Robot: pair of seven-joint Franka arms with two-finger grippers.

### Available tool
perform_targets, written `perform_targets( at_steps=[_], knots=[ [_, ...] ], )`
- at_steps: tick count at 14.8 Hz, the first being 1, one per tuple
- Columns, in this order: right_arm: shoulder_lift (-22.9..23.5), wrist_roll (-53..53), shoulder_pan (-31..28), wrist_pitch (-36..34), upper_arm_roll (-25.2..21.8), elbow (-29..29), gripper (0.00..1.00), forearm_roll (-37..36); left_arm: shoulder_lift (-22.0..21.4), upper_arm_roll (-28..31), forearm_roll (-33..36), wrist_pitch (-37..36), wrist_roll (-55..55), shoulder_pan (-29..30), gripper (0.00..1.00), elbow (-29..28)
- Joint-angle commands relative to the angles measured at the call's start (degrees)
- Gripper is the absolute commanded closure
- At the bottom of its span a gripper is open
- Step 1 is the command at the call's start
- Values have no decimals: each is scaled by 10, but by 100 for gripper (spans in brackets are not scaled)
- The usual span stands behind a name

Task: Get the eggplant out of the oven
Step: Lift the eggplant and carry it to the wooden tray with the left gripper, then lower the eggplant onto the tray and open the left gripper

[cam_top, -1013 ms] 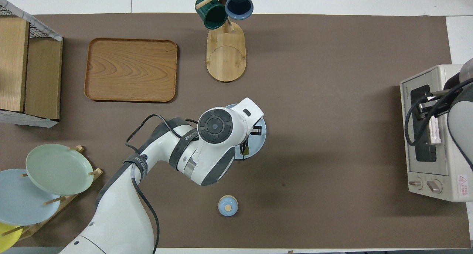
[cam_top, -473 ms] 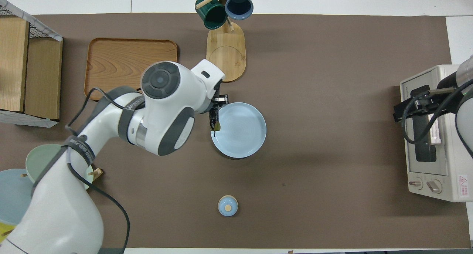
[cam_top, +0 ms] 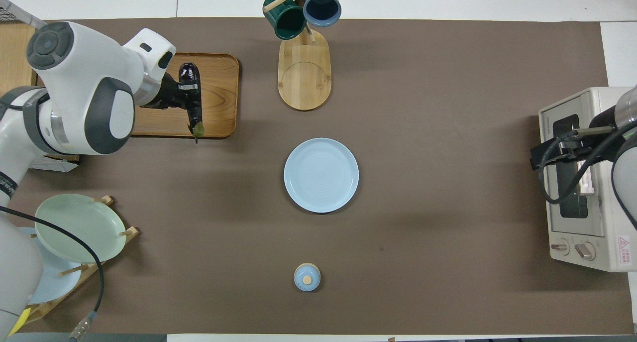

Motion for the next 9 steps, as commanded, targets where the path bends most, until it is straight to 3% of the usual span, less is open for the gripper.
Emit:
perform_targets(
  at_steps=[1,4,8,9],
  knots=[
    [-14,15,17,15,-9,-19,0,4,77,-4,-1,-16,31,36,100,89],
    [-14,15,22,12,-46,-16,0,2,106,-4,32,19,45,46,100,92],
    [-16,12,23,15,-61,-16,0,7,101,-3,31,36,77,45,100,66],
    [-20,11,23,15,-62,-18,0,8,101,-3,31,37,80,44,62,65]
  ],
)
